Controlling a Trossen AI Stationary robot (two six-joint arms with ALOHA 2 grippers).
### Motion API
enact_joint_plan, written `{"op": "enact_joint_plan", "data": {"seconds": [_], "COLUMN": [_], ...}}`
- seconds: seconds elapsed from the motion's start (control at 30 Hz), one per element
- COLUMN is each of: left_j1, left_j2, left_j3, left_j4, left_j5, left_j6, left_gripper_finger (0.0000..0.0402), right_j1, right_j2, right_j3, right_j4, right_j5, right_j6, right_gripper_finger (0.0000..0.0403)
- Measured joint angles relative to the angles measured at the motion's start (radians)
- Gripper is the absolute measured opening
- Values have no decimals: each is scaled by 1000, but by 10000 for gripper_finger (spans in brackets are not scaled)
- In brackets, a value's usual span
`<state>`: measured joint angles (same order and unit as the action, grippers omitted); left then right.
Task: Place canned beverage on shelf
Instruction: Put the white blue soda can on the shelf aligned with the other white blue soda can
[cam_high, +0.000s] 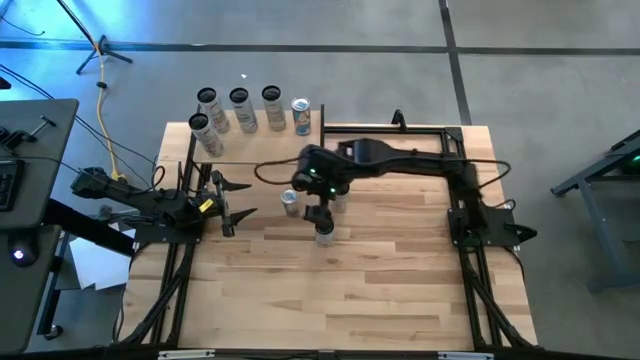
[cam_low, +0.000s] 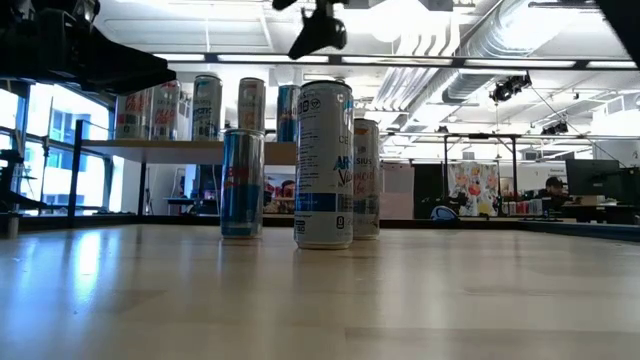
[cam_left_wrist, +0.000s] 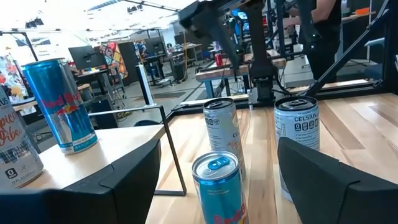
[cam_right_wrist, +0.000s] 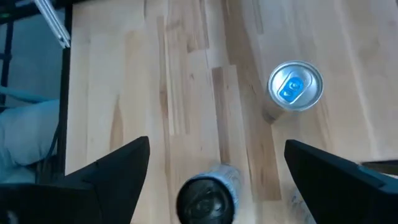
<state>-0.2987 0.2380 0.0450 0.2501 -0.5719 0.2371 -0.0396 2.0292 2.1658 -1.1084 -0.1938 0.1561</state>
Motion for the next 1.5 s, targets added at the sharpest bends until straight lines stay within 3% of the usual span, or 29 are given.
{"op": "enact_joint_plan", "data": {"seconds": [0.2,0.5,0.73,1.1,1.5], "left_j1": [0,0,0,0,0], "left_j2": [0,0,0,0,0], "left_j3": [0,0,0,0,0], "left_j4": [0,0,0,0,0], "left_j5": [0,0,0,0,0], "left_j6": [0,0,0,0,0], "left_gripper_finger": [294,294,294,294,294], "right_j1": [22,14,23,11,14], "right_j2": [-294,-897,-1253,-1506,-1541], "right_j3": [-490,-1309,-1740,-2005,-2082], "right_j4": [337,895,1180,1312,1313], "right_j5": [21,103,220,272,287], "right_j6": [67,183,250,176,340], "right_gripper_finger": [360,360,360,360,360]}}
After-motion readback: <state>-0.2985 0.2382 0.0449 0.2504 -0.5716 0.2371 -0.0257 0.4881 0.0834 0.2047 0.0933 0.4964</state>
